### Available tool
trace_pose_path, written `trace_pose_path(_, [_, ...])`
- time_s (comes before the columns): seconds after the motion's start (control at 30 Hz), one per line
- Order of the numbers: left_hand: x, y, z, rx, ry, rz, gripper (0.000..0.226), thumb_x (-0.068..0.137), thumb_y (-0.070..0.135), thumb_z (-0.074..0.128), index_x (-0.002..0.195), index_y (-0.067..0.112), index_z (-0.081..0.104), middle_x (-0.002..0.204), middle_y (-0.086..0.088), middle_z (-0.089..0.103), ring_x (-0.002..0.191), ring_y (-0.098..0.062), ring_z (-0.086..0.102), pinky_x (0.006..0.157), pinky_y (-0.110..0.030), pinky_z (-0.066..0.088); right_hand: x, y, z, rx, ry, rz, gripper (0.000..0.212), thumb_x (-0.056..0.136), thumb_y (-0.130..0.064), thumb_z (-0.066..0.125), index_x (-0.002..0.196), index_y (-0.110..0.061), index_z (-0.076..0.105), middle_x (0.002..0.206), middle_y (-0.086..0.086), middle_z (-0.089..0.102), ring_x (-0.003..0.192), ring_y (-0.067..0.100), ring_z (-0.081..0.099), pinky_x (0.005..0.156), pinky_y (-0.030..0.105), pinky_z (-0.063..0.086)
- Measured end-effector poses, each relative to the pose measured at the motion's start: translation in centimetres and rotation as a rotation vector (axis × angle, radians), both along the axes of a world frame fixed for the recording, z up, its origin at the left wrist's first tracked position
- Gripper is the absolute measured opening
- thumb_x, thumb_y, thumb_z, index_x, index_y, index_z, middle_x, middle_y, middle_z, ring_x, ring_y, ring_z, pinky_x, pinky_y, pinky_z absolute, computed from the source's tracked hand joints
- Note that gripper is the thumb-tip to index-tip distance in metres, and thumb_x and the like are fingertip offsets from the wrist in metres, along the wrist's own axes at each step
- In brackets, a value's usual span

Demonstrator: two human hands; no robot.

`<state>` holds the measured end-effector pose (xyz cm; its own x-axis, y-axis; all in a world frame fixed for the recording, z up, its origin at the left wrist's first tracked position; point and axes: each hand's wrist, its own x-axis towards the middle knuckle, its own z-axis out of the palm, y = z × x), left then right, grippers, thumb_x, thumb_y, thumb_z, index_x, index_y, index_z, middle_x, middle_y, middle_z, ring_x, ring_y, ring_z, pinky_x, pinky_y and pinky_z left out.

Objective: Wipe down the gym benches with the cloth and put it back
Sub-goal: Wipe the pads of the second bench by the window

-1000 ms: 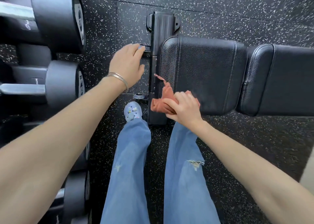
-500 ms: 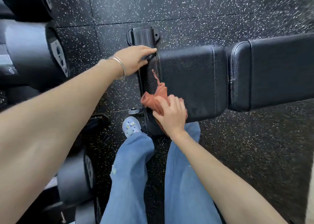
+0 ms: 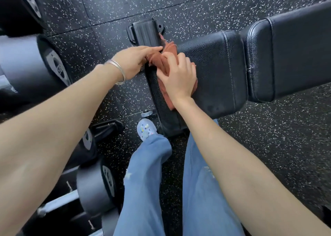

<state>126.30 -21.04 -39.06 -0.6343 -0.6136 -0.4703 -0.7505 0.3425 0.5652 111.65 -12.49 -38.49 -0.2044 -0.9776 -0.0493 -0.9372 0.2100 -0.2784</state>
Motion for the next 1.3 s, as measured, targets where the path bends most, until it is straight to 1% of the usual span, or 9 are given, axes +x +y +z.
trace_pose_path(0.17, [-0.2,1.0,0.1,0.023,0.031,0.042,0.055,0.097,0.004,0.041,0.147,0.024,0.03,0.147,-0.005,0.04,0.132,-0.028,0.041,0.108,-0.036,0.032,-2.0,7.7,-0.2,0.001,-0.016,0.037,0.035,0.068,-0.031,0.071,0.1,-0.017,0.066,0.079,0.011,0.057,0.072,0.031,0.057,0.069,0.039,0.047])
trace_pose_path(0.33, [-1.1,1.7,0.3,0.019,0.023,0.114,0.05,0.098,0.017,0.041,0.147,0.02,0.028,0.148,-0.007,0.037,0.134,-0.027,0.038,0.112,-0.04,0.03,-6.0,13.0,0.5,0.13,-0.022,0.313,0.041,0.061,-0.027,0.081,0.097,-0.017,0.067,0.075,0.009,0.053,0.068,0.029,0.055,0.069,0.04,0.049])
trace_pose_path(0.43, [-2.0,2.4,0.4,0.006,0.016,0.17,0.052,0.098,0.021,0.044,0.147,0.014,0.028,0.152,-0.007,0.032,0.138,-0.025,0.031,0.115,-0.037,0.024,-7.5,8.8,0.7,0.124,0.003,0.356,0.038,0.061,-0.028,0.08,0.095,-0.015,0.069,0.076,0.011,0.055,0.07,0.03,0.057,0.065,0.039,0.048])
trace_pose_path(0.7, [-4.1,4.2,0.5,-0.032,-0.053,0.302,0.068,0.094,0.036,0.049,0.148,0.007,0.021,0.155,-0.01,0.023,0.144,-0.023,0.02,0.119,-0.034,0.014,-7.3,-7.9,-0.1,0.147,-0.027,-0.021,0.035,0.086,-0.043,0.055,0.115,-0.022,0.052,0.114,0.005,0.054,0.107,0.025,0.052,0.083,0.036,0.04])
trace_pose_path(0.8, [-5.1,4.6,0.8,-0.046,-0.053,0.391,0.068,0.094,0.036,0.051,0.147,0.005,0.022,0.154,-0.012,0.024,0.143,-0.024,0.02,0.118,-0.031,0.012,-7.9,-5.6,0.2,0.137,0.009,0.175,0.038,0.084,-0.041,0.055,0.116,-0.02,0.053,0.111,0.009,0.054,0.103,0.028,0.052,0.084,0.038,0.039])
trace_pose_path(0.9, [-5.8,4.8,0.9,-0.06,-0.087,0.405,0.07,0.094,0.035,0.052,0.148,0.004,0.02,0.155,-0.014,0.022,0.144,-0.026,0.018,0.119,-0.032,0.011,-11.1,0.8,1.1,0.113,-0.011,0.501,0.041,0.074,-0.032,0.068,0.108,-0.012,0.061,0.092,0.017,0.057,0.086,0.033,0.056,0.078,0.042,0.043])
trace_pose_path(0.97, [-5.8,5.1,0.9,-0.065,-0.129,0.368,0.075,0.093,0.038,0.052,0.149,0.005,0.015,0.156,-0.014,0.017,0.145,-0.027,0.014,0.12,-0.035,0.009,-14.7,4.5,1.1,0.126,0.026,0.58,0.04,0.068,-0.029,0.074,0.103,-0.012,0.065,0.082,0.017,0.056,0.075,0.033,0.056,0.073,0.042,0.046])
trace_pose_path(1.13, [-5.6,5.3,1.0,-0.058,-0.18,0.308,0.09,0.087,0.045,0.058,0.15,0.005,0.008,0.158,-0.013,0.011,0.145,-0.027,0.01,0.12,-0.036,0.008,-20.7,8.8,0.5,0.117,0.021,0.129,0.033,0.076,-0.027,0.067,0.104,-0.01,0.063,0.084,0.017,0.055,0.078,0.035,0.054,0.072,0.043,0.044])
trace_pose_path(1.3, [-6.2,5.7,0.9,-0.073,-0.164,0.368,0.095,0.084,0.046,0.062,0.149,0.004,0.008,0.157,-0.014,0.011,0.145,-0.028,0.008,0.119,-0.036,0.006,-11.8,9.9,0.3,0.073,-0.094,-0.527,0.042,0.072,-0.028,0.066,0.107,-0.007,0.058,0.086,0.019,0.058,0.078,0.038,0.057,0.071,0.044,0.045])
